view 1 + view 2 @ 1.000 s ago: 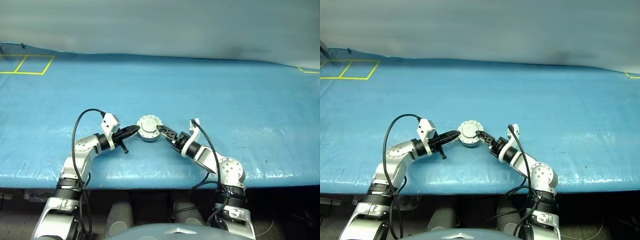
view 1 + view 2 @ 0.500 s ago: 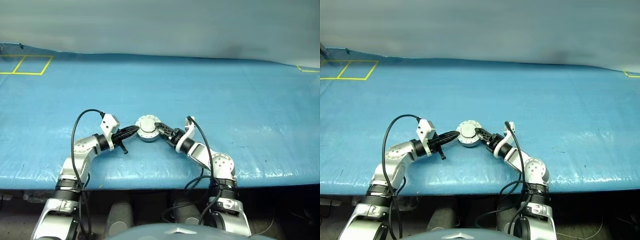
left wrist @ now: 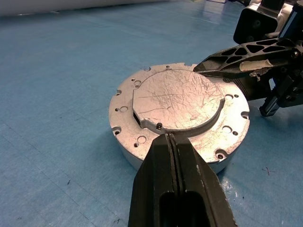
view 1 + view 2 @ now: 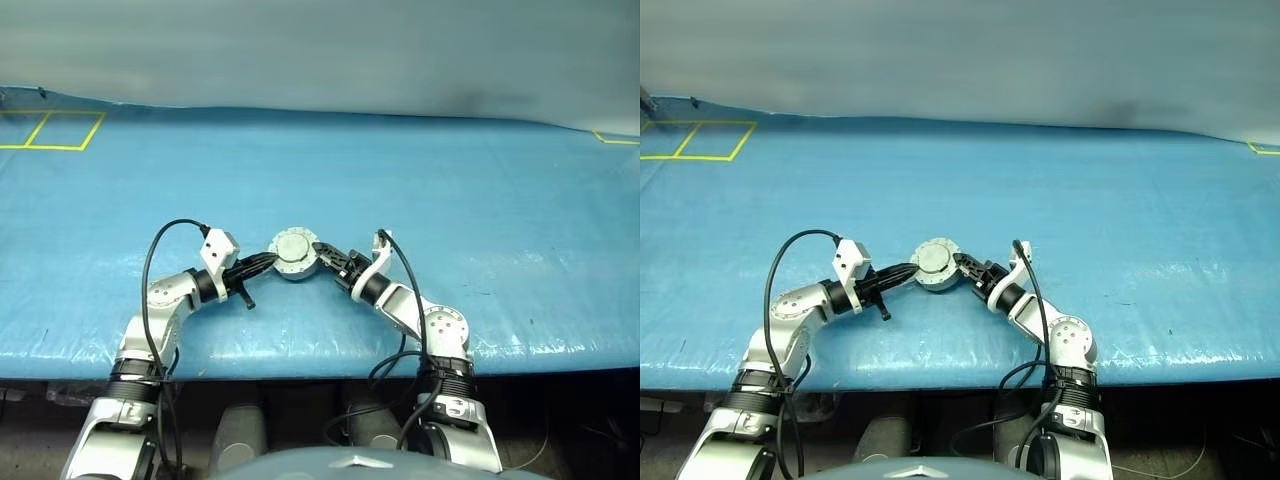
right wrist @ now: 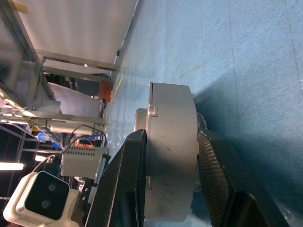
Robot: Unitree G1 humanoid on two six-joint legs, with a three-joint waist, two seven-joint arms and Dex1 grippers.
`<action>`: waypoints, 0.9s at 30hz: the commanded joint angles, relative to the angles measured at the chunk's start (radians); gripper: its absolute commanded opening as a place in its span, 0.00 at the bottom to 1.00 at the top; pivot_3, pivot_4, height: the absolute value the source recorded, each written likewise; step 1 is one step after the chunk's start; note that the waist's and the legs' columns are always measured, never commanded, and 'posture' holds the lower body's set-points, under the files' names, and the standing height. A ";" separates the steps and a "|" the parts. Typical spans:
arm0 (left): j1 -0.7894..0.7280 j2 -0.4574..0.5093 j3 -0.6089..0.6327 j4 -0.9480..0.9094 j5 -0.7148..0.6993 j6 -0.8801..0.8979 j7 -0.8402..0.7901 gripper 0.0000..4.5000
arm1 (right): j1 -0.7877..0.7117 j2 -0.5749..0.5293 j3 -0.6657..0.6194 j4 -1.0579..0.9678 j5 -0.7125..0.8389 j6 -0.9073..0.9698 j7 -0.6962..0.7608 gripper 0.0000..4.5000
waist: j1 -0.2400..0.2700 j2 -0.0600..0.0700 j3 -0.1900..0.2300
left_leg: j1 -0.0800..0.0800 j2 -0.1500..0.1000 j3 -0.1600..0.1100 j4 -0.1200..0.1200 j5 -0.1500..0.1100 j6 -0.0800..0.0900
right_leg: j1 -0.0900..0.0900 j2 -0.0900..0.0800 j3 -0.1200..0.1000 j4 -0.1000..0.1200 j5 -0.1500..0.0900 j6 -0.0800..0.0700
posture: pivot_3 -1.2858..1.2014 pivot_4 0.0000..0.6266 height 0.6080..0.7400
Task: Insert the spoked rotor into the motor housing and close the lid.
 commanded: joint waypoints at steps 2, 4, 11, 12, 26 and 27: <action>-0.011 -0.061 0.075 -0.042 -0.098 0.117 0.095 0.00 | 0.011 0.030 0.017 -0.013 0.010 -0.006 -0.010 0.27 | -0.002 0.000 0.000 | 0.000 0.000 0.000 0.001 0.000 0.000 | 0.000 0.000 0.000 0.000 0.000 0.000 | 0.52 0.24 1.00; -0.023 -0.113 0.154 -0.058 -0.212 0.206 0.150 0.00 | 0.011 0.042 0.004 -0.021 0.030 -0.012 -0.015 0.27 | -0.003 0.000 0.000 | 0.000 0.000 0.000 0.001 0.000 0.000 | 0.000 0.000 0.000 0.000 0.001 0.001 | 0.52 0.24 1.00; -0.014 -0.229 0.322 -0.122 -0.495 0.381 0.251 0.14 | 0.003 0.057 -0.023 -0.042 0.092 -0.050 -0.045 0.27 | -0.001 0.000 0.000 | -0.003 0.000 -0.002 0.002 0.000 0.000 | 0.000 0.000 -0.001 0.000 0.001 0.002 | 0.52 0.24 1.00; -0.011 -0.243 0.338 -0.128 -0.526 0.396 0.267 0.21 | 0.000 0.059 -0.026 -0.048 0.103 -0.053 -0.049 0.27 | -0.001 0.000 0.000 | -0.003 0.000 -0.002 0.002 0.000 0.000 | 0.000 0.000 -0.001 0.000 0.001 0.002 | 0.52 0.24 1.00; 0.048 -0.344 0.410 -0.146 -0.815 0.592 0.339 0.99 | -0.117 0.080 -0.055 -0.163 0.280 -0.186 -0.136 0.27 | -0.007 0.000 0.001 | -0.007 -0.001 -0.003 0.006 0.000 0.000 | -0.002 0.001 -0.001 -0.001 0.002 0.003 | 0.52 0.24 1.00; 0.048 -0.348 0.413 -0.144 -0.845 0.619 0.340 0.99 | -0.125 0.080 -0.051 -0.172 0.294 -0.191 -0.141 0.27 | -0.007 0.000 0.001 | -0.007 -0.001 -0.003 0.006 0.000 0.000 | -0.002 0.001 -0.001 -0.001 0.002 0.003 | 0.52 0.24 1.00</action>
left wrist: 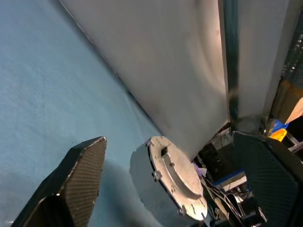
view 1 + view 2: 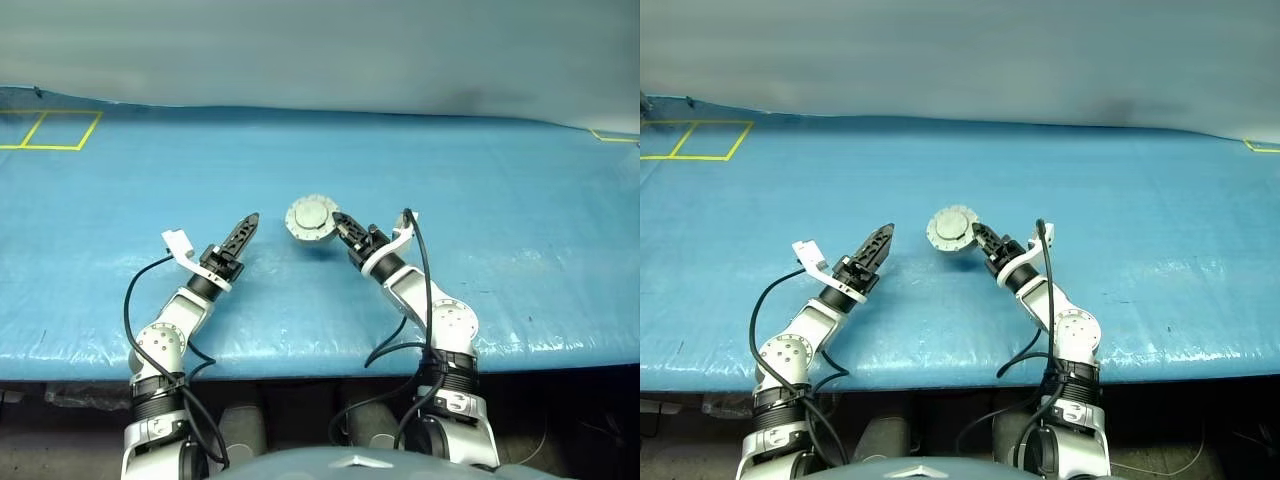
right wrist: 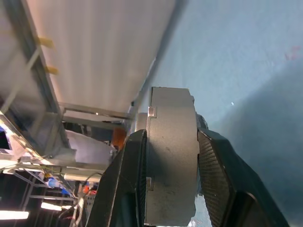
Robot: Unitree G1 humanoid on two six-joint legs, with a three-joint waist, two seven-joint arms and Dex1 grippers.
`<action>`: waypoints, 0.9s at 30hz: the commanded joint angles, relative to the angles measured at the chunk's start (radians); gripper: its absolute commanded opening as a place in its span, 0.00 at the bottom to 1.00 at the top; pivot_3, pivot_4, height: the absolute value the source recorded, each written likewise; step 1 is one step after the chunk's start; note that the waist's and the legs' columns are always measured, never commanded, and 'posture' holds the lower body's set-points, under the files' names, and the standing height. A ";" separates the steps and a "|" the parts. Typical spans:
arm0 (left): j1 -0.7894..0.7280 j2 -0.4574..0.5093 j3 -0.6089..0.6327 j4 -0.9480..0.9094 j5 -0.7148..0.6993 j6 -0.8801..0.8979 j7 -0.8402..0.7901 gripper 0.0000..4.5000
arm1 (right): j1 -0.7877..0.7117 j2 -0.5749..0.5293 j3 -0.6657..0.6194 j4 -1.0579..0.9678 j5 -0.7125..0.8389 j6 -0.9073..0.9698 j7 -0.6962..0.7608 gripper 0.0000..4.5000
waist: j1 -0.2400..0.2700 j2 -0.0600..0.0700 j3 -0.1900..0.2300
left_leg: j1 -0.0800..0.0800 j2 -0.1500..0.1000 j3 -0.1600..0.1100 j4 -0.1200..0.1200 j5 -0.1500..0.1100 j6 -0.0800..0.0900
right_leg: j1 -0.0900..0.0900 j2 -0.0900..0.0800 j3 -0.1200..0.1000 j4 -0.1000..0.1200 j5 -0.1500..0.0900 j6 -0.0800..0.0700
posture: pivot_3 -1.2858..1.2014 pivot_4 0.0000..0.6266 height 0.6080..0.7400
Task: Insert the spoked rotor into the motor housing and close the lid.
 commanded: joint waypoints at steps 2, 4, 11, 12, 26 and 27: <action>0.000 -0.022 0.006 -0.031 -0.140 0.107 0.002 0.99 | -0.074 0.060 0.004 -0.107 0.116 -0.034 0.000 0.27 | 0.000 0.000 0.000 | 0.000 0.000 -0.001 0.000 0.000 0.000 | 0.000 0.000 0.000 0.000 0.000 0.000 | 0.52 0.24 1.00; -0.002 -0.030 0.010 -0.028 -0.187 0.139 0.006 0.99 | -0.078 0.058 0.015 -0.117 0.131 -0.035 -0.007 0.27 | 0.000 0.000 0.000 | 0.000 0.000 -0.001 0.000 0.000 0.000 | 0.000 0.000 0.000 0.000 0.000 0.000 | 0.52 0.24 1.00; -0.036 -0.052 -0.007 0.011 -0.285 0.222 0.020 0.99 | -0.044 0.054 0.103 -0.176 0.144 -0.010 0.009 0.27 | 0.000 0.000 0.000 | -0.001 0.000 -0.001 0.000 0.000 0.000 | 0.000 0.000 -0.001 0.000 0.000 0.000 | 0.52 0.24 1.00; -0.040 -0.054 -0.007 0.017 -0.289 0.225 0.022 0.99 | -0.039 0.054 0.113 -0.183 0.147 -0.007 0.011 0.27 | 0.000 0.000 0.000 | -0.001 0.000 -0.001 0.001 0.000 0.000 | 0.000 0.000 0.000 0.000 0.000 0.000 | 0.52 0.24 1.00; -0.137 -0.170 0.032 0.069 -0.343 0.147 0.028 0.99 | 0.036 0.042 0.225 -0.230 0.126 0.039 0.043 0.27 | 0.004 0.000 0.000 | -0.003 -0.001 -0.002 0.001 0.000 0.000 | -0.001 0.001 -0.001 -0.001 0.000 0.000 | 0.52 0.24 1.00; -0.137 -0.168 0.031 0.069 -0.344 0.148 0.025 0.99 | 0.038 0.041 0.227 -0.230 0.126 0.038 0.044 0.27 | 0.004 0.000 0.000 | -0.003 -0.001 -0.003 0.001 0.000 0.000 | -0.001 0.001 -0.001 -0.001 0.000 0.000 | 0.52 0.24 1.00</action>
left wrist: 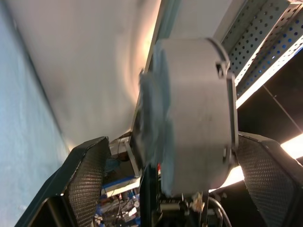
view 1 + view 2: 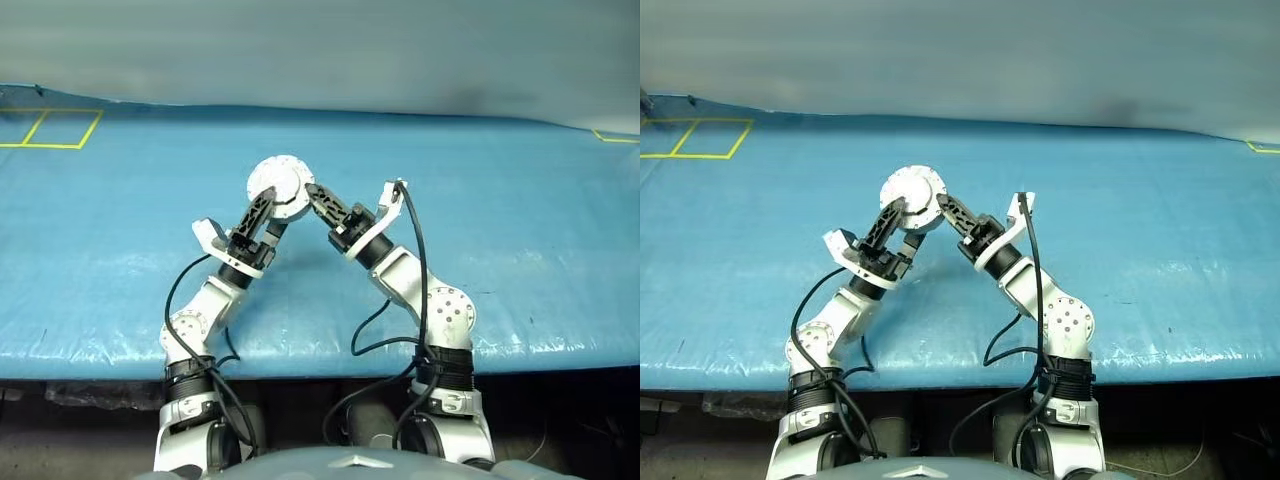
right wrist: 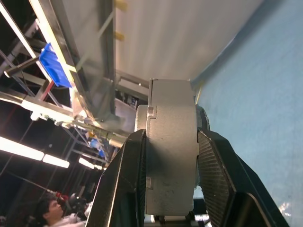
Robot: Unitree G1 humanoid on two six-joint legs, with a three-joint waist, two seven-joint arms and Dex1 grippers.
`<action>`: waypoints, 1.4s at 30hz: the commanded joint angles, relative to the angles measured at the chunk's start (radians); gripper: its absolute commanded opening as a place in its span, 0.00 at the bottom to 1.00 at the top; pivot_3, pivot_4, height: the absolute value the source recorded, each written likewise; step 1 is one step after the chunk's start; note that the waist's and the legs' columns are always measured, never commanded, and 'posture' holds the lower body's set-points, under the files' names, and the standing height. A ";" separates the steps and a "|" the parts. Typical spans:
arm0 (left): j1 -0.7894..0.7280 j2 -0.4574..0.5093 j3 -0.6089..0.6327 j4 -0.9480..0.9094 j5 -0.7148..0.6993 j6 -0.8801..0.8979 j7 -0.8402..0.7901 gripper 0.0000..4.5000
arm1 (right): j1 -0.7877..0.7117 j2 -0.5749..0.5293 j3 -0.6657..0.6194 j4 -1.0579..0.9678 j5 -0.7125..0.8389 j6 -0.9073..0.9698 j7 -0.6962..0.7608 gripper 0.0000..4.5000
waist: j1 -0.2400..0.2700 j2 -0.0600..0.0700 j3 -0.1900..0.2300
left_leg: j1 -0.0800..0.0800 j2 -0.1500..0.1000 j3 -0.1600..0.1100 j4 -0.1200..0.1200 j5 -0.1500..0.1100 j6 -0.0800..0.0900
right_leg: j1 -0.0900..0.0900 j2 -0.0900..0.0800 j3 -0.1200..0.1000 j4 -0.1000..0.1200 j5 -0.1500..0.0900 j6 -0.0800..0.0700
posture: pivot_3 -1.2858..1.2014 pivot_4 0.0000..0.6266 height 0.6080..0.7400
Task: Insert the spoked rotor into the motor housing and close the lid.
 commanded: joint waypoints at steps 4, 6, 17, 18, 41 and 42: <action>-0.003 -0.002 -0.007 -0.020 -0.003 -0.026 -0.020 0.99 | 0.028 0.045 0.049 -0.067 0.028 -0.011 0.040 0.27 | 0.001 0.000 0.000 | -0.001 0.000 -0.001 0.000 0.000 0.000 | 0.000 0.000 0.000 0.000 0.000 0.000 | 0.52 0.24 1.00; 0.000 -0.005 -0.009 -0.030 0.019 -0.057 -0.035 0.99 | 0.028 0.044 0.052 -0.066 0.027 -0.013 0.039 0.27 | 0.002 0.000 0.000 | -0.001 0.000 -0.001 0.001 0.000 0.000 | 0.000 0.000 0.000 0.000 0.000 0.000 | 0.52 0.24 1.00; 0.020 -0.001 -0.035 -0.034 0.021 -0.075 -0.086 0.54 | 0.031 0.045 0.058 -0.067 0.024 -0.018 0.044 0.27 | 0.003 0.000 0.000 | -0.002 0.000 -0.001 0.001 0.000 0.000 | 0.000 0.000 -0.001 -0.001 0.000 0.000 | 0.52 0.24 1.00; 0.023 0.002 -0.038 -0.035 0.020 -0.072 -0.088 0.54 | 0.031 0.045 0.058 -0.067 0.024 -0.019 0.044 0.27 | 0.003 0.000 0.000 | -0.002 0.000 -0.001 0.001 0.000 0.000 | 0.000 0.000 -0.001 -0.001 0.000 0.000 | 0.52 0.24 1.00; -0.008 0.023 0.148 0.046 0.179 -0.454 0.208 0.54 | 0.055 -0.030 0.120 -0.060 -0.293 -0.155 0.102 0.70 | 0.006 0.000 0.000 | -0.002 0.000 -0.002 0.001 0.000 0.000 | -0.001 0.000 -0.001 0.000 0.000 0.000 | 0.52 0.24 1.00; -0.025 0.033 0.159 0.064 0.202 -0.487 0.223 0.54 | 0.058 -0.032 0.123 -0.062 -0.298 -0.157 0.107 0.70 | 0.008 -0.001 0.000 | -0.002 0.000 -0.002 0.001 0.000 0.000 | -0.001 0.000 -0.001 0.000 0.000 0.000 | 0.52 0.24 1.00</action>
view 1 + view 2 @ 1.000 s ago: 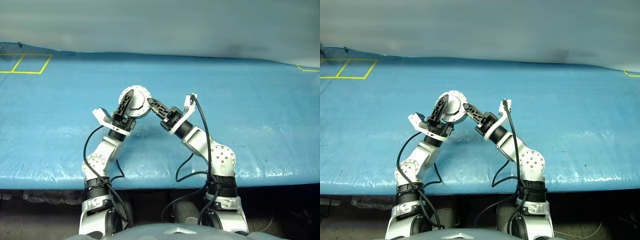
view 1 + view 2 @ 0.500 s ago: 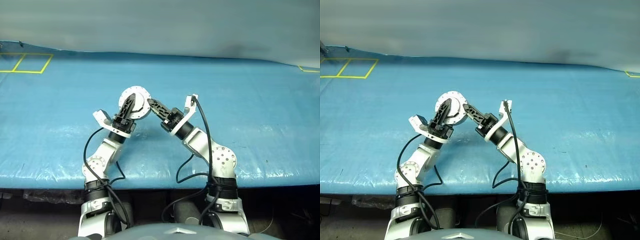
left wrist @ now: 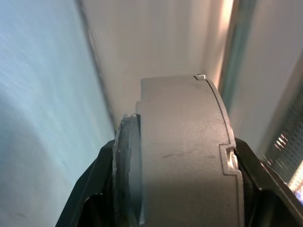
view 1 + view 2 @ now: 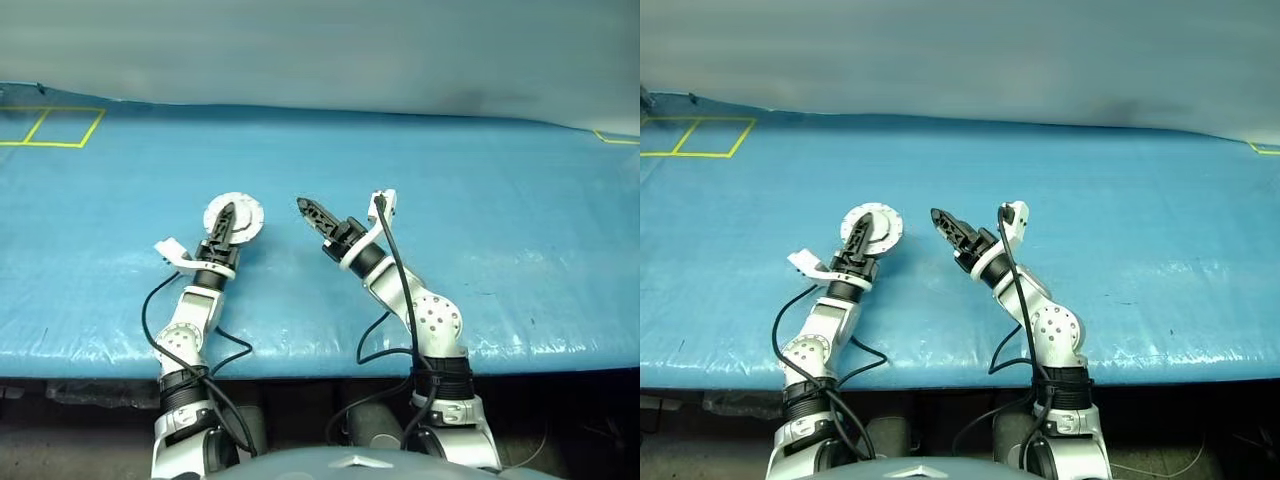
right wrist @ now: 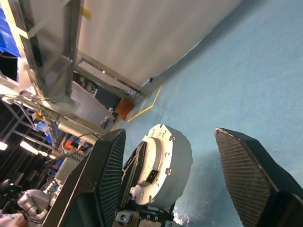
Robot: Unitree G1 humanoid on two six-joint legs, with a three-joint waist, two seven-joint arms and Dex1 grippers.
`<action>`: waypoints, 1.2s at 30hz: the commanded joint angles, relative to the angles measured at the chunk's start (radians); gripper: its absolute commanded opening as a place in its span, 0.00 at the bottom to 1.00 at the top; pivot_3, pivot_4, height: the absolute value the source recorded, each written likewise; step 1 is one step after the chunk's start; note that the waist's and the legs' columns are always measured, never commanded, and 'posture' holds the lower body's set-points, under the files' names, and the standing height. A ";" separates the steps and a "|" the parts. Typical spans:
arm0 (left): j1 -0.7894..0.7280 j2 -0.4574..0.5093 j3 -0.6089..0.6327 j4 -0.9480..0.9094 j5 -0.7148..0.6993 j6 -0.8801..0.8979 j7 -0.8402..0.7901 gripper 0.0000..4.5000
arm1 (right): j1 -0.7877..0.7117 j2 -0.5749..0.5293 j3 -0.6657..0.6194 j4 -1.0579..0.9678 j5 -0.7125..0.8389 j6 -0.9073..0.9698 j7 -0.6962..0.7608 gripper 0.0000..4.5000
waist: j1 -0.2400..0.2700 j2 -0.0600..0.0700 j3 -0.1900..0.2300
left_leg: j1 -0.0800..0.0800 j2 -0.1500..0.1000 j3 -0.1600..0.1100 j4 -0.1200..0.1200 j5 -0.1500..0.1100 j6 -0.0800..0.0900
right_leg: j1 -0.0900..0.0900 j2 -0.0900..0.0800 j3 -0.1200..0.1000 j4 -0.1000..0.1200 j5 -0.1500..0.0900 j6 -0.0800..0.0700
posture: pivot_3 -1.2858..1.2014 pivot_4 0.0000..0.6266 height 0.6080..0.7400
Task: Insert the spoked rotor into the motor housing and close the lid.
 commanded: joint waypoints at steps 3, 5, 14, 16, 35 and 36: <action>-0.111 0.051 0.055 0.060 0.080 -0.145 0.081 0.54 | 0.017 0.004 0.021 -0.043 -0.029 -0.018 0.036 0.70 | 0.008 -0.001 0.000 | 0.000 0.000 0.000 0.000 0.000 0.000 | 0.000 0.000 0.000 0.000 0.000 0.000 | 0.52 0.24 1.00; -0.155 0.077 0.073 0.114 0.119 -0.201 0.106 0.54 | 0.020 0.003 0.027 -0.046 -0.041 -0.019 0.044 0.70 | 0.012 -0.001 0.000 | 0.000 0.000 0.000 0.001 0.000 0.000 | 0.000 0.000 0.000 0.000 0.000 0.000 | 0.52 0.24 1.00; -0.298 0.188 0.047 0.323 0.277 -0.246 0.126 0.62 | 0.021 0.000 0.042 -0.050 -0.073 -0.023 0.071 0.71 | 0.020 -0.002 0.001 | -0.001 -0.001 0.000 0.000 0.000 0.000 | 0.000 0.000 0.000 -0.001 0.001 0.001 | 0.52 0.24 1.00; -0.314 0.200 0.047 0.360 0.311 -0.252 0.147 0.76 | 0.021 -0.001 0.043 -0.053 -0.077 -0.022 0.073 0.71 | 0.021 -0.002 0.001 | -0.001 -0.001 0.000 0.000 0.000 0.000 | 0.000 0.000 0.000 -0.001 0.002 0.003 | 0.52 0.24 1.00; -0.144 0.282 0.149 0.119 0.431 -0.453 0.298 0.99 | 0.017 -0.004 0.044 -0.038 -0.106 -0.018 0.084 0.71 | -0.005 -0.002 0.000 | 0.005 0.001 0.002 -0.001 0.000 0.000 | 0.002 0.001 0.001 0.002 0.006 0.001 | 0.52 0.24 1.00; -0.144 0.286 0.149 0.105 0.440 -0.476 0.291 0.99 | 0.016 -0.010 0.050 -0.039 -0.122 -0.027 0.089 0.71 | -0.002 -0.002 0.000 | 0.004 0.001 0.002 -0.001 0.000 0.000 | 0.002 0.000 0.001 0.002 0.005 0.001 | 0.52 0.24 1.00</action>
